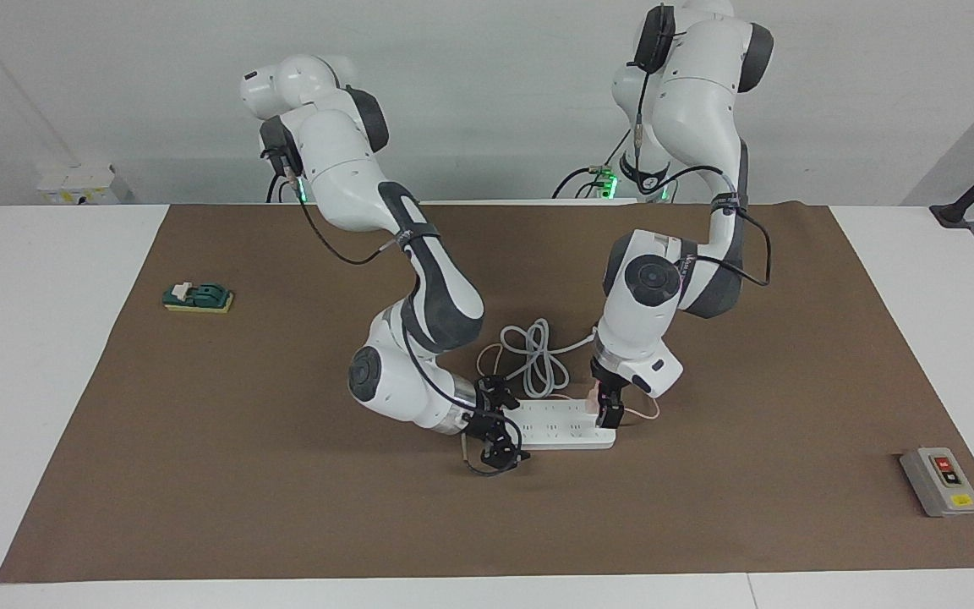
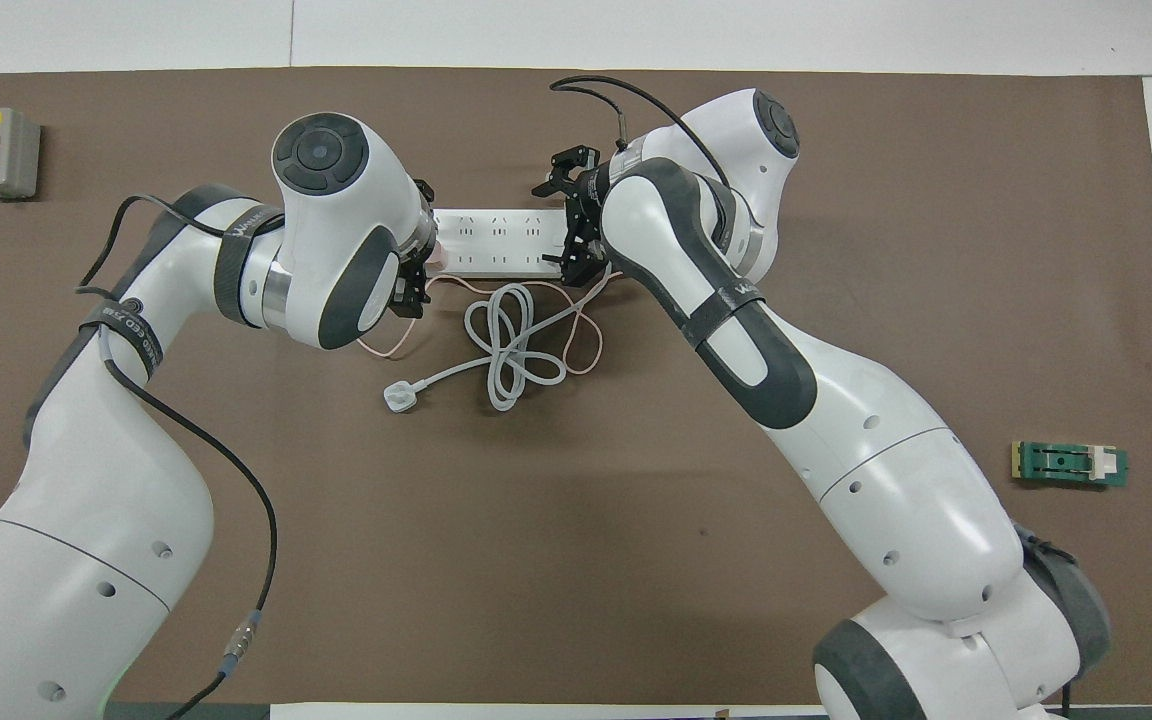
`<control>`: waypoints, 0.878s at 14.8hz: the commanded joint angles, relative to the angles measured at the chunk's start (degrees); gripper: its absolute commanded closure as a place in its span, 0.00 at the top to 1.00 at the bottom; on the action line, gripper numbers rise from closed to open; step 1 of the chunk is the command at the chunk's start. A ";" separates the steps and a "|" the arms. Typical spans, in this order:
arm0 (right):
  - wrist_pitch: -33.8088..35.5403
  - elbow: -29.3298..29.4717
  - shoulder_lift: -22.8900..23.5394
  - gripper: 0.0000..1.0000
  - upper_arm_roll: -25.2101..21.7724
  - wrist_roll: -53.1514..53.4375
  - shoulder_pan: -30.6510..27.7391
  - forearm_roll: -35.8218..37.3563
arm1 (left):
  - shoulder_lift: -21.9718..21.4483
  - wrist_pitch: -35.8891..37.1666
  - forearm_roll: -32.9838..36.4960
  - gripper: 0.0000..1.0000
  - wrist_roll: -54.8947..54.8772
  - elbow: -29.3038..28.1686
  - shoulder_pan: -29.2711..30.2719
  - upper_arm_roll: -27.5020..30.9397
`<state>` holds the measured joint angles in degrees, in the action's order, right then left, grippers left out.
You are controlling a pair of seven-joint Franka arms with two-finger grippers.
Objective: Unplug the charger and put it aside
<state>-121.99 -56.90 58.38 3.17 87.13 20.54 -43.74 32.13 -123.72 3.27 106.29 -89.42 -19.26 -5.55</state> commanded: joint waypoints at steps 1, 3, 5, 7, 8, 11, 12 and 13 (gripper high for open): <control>0.95 1.61 1.82 1.00 -0.18 -2.05 -0.76 0.59 | -1.46 -1.87 0.95 0.80 1.20 -2.16 -0.61 0.54; 3.94 2.40 1.73 1.00 0.08 -1.96 -1.99 0.59 | -1.46 -1.96 0.95 0.68 1.20 -2.08 -0.61 0.54; 5.00 2.76 1.73 1.00 0.17 -1.70 -2.26 0.59 | -1.46 -2.05 0.95 0.45 1.20 -1.90 -0.52 0.54; 6.49 3.90 1.73 1.00 0.26 -1.61 -3.05 0.59 | -1.46 -2.14 0.95 0.05 1.11 -1.73 -0.60 0.54; 6.59 3.90 1.73 1.00 0.26 -1.61 -3.05 0.50 | -1.37 -2.05 0.95 0.00 1.11 -1.55 -0.52 0.54; 7.37 3.90 1.73 1.00 0.35 -1.44 -3.14 0.50 | -1.37 -1.53 1.03 0.00 1.03 -1.03 -0.52 0.54; 7.38 3.90 1.73 1.00 0.26 -1.44 -3.05 0.59 | -1.37 -1.35 1.03 0.00 1.03 -0.50 -0.43 0.54; 7.55 3.90 1.73 1.00 0.26 -1.44 -3.14 0.50 | -1.37 -1.18 1.03 0.00 1.03 -0.32 -0.43 0.54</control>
<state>-115.66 -55.28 58.48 3.13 86.69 17.75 -43.73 32.00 -125.07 3.35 106.53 -89.39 -19.25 -5.53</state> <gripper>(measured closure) 0.000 0.714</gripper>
